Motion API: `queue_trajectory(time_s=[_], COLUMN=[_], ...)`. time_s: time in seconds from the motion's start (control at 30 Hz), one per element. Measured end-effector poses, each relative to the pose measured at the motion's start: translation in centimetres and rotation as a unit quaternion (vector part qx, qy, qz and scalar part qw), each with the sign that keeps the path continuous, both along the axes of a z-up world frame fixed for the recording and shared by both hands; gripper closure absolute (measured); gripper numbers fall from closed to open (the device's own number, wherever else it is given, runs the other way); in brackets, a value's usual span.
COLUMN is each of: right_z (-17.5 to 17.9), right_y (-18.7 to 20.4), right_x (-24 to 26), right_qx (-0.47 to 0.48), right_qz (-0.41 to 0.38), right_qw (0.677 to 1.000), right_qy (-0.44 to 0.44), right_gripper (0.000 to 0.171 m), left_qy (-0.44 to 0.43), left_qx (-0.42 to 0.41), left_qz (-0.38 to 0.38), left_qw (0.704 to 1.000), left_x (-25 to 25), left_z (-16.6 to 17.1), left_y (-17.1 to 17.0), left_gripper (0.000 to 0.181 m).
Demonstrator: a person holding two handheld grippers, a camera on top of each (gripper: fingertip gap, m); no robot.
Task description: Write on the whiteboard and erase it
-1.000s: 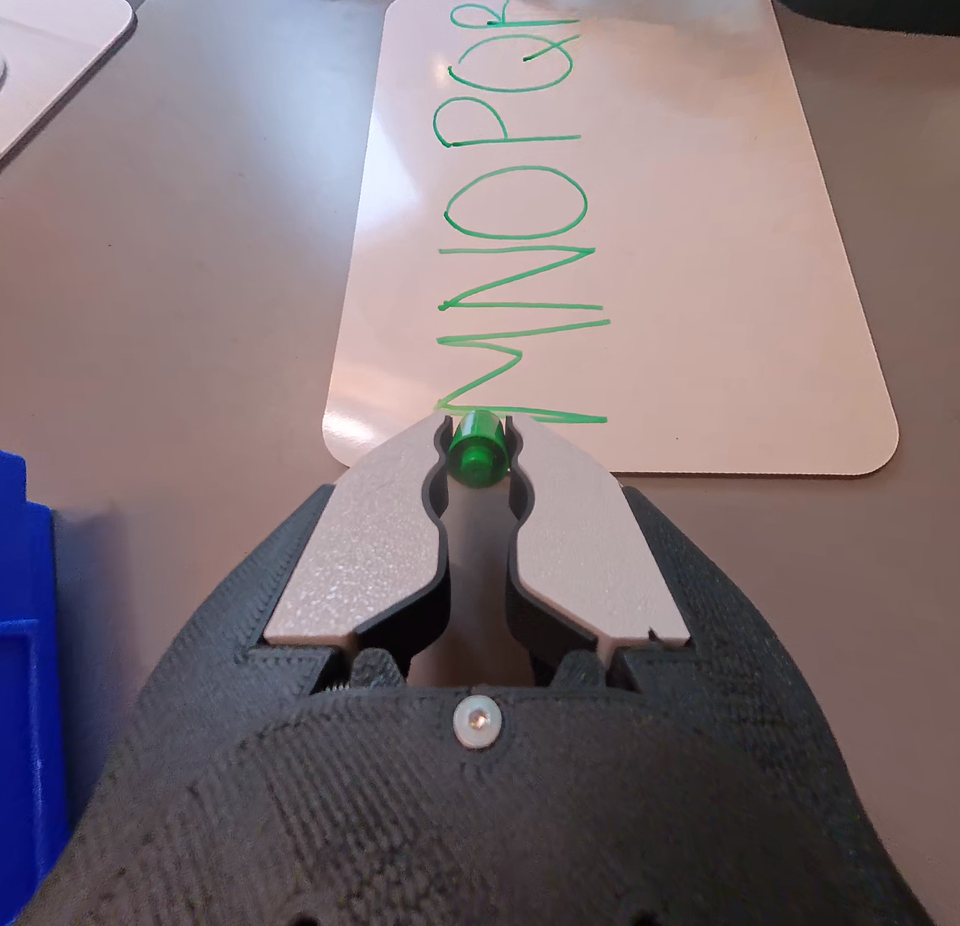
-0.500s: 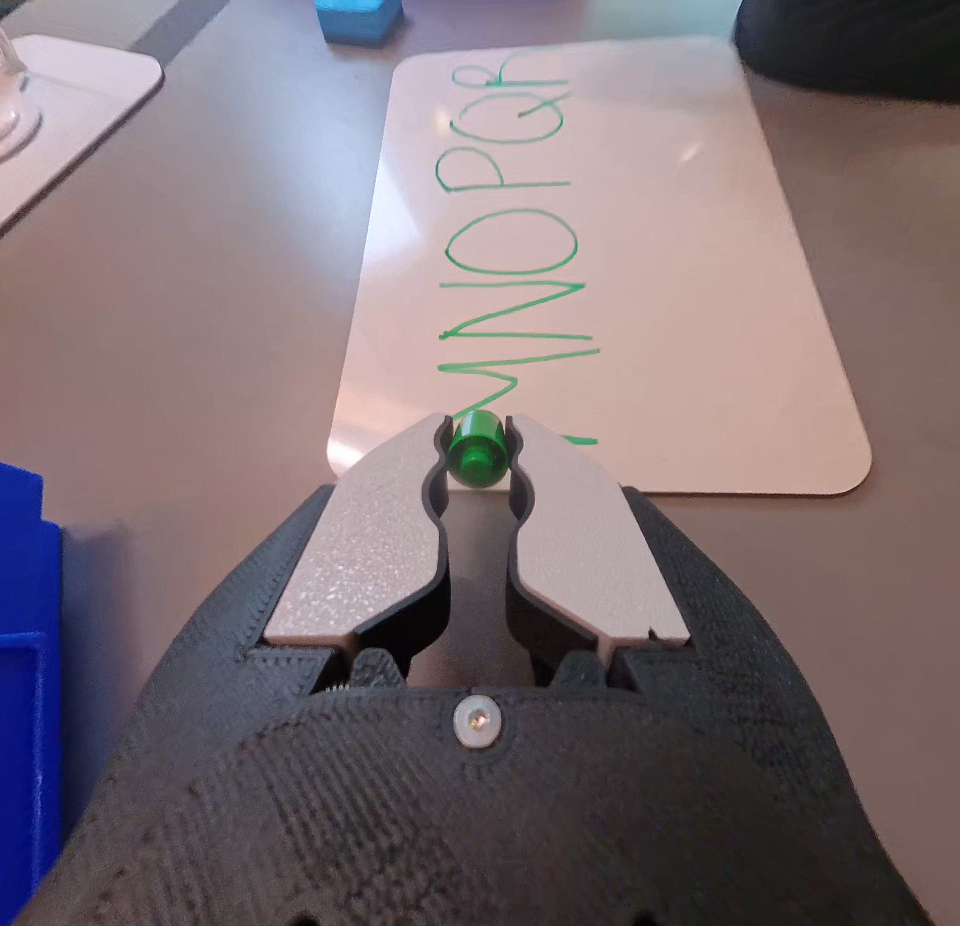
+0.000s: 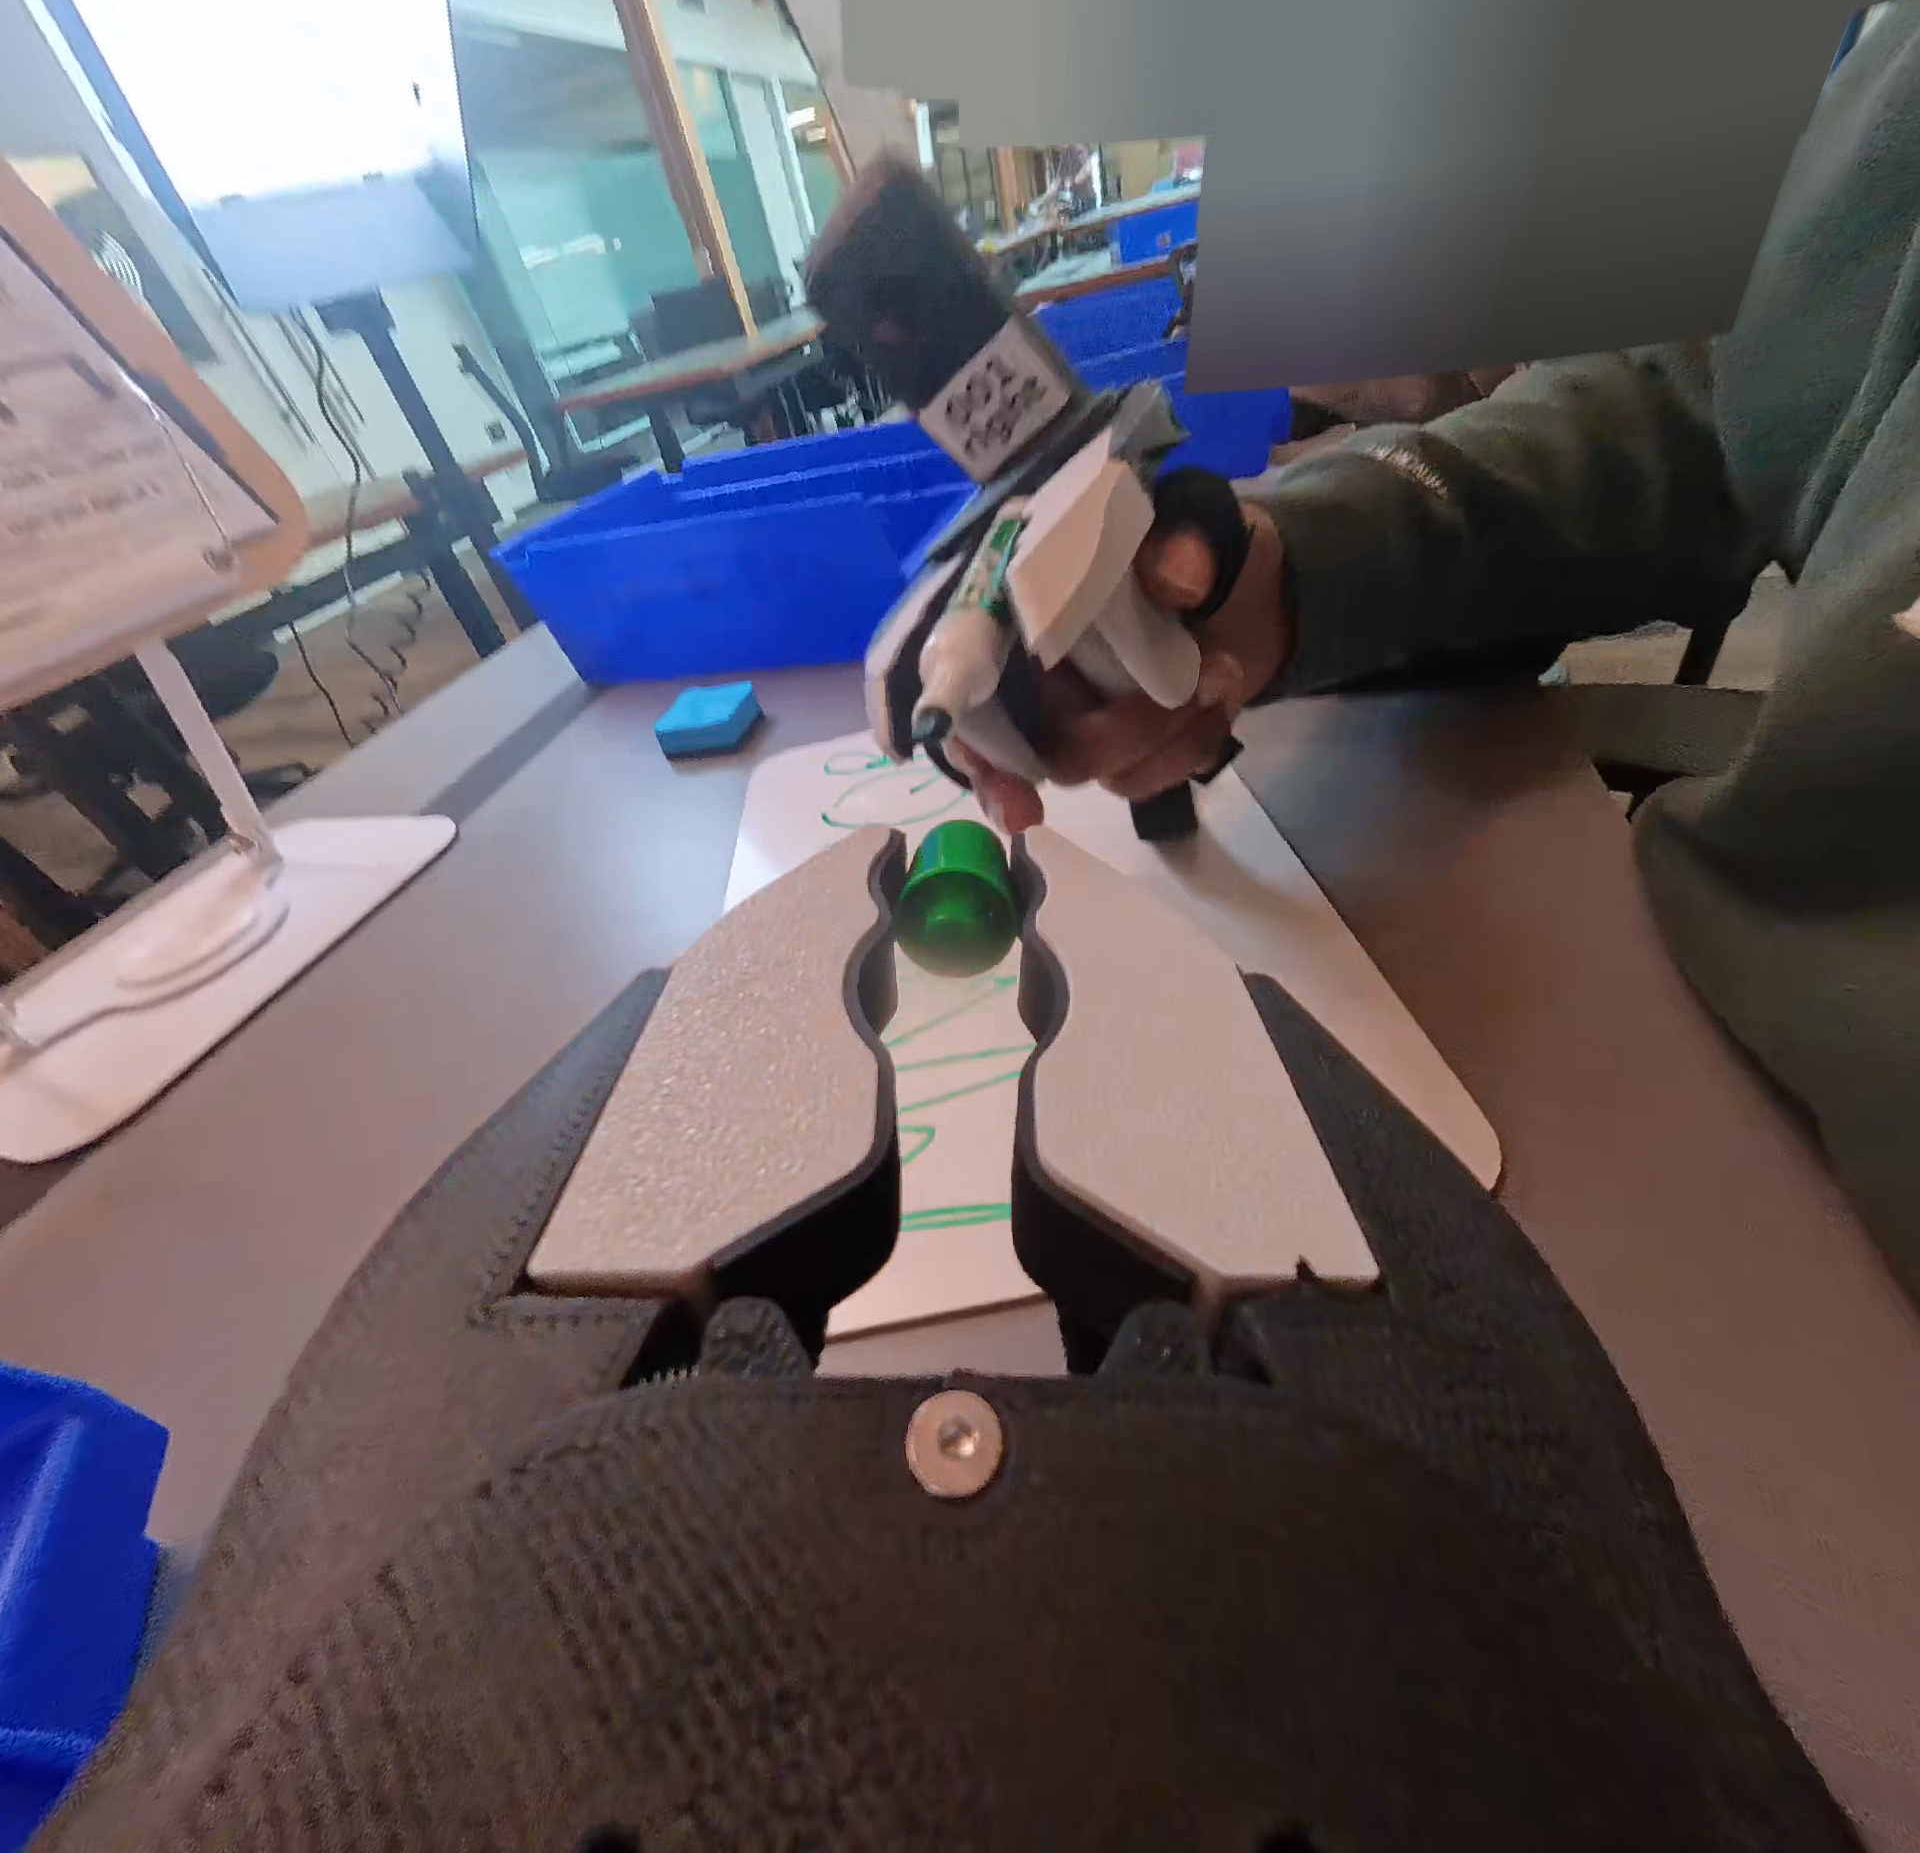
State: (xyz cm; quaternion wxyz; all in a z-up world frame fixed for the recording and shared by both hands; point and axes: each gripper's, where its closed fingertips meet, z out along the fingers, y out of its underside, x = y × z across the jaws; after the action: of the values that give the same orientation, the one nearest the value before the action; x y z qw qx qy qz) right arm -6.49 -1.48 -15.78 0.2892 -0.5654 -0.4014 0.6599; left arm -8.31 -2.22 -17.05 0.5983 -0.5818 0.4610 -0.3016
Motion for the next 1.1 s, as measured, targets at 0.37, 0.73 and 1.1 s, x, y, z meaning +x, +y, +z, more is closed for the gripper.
queue_trajectory(time_s=[0.37,0.73,1.1], right_z=[-0.6,-1.1,-2.2], right_y=[-2.6,-4.2,-4.3], right_x=[-1.3,-1.6,-1.7], right_qx=[-0.144,-0.227,-0.230], right_qz=[0.086,0.111,0.068], right_qw=[0.985,0.966,0.969], right_qy=[0.033,0.045,0.054], right_gripper=[0.137,0.138,0.139], left_qy=[-0.009,0.078,0.159], left_qx=[0.045,0.086,0.120], left_qz=[-0.031,-0.049,-0.031], left_qw=[0.998,0.992,0.979], left_x=[0.9,1.7,2.2], left_z=[0.8,-0.6,-2.3], left_y=[-1.6,-2.7,-2.4], left_gripper=[0.162,0.162,0.162])
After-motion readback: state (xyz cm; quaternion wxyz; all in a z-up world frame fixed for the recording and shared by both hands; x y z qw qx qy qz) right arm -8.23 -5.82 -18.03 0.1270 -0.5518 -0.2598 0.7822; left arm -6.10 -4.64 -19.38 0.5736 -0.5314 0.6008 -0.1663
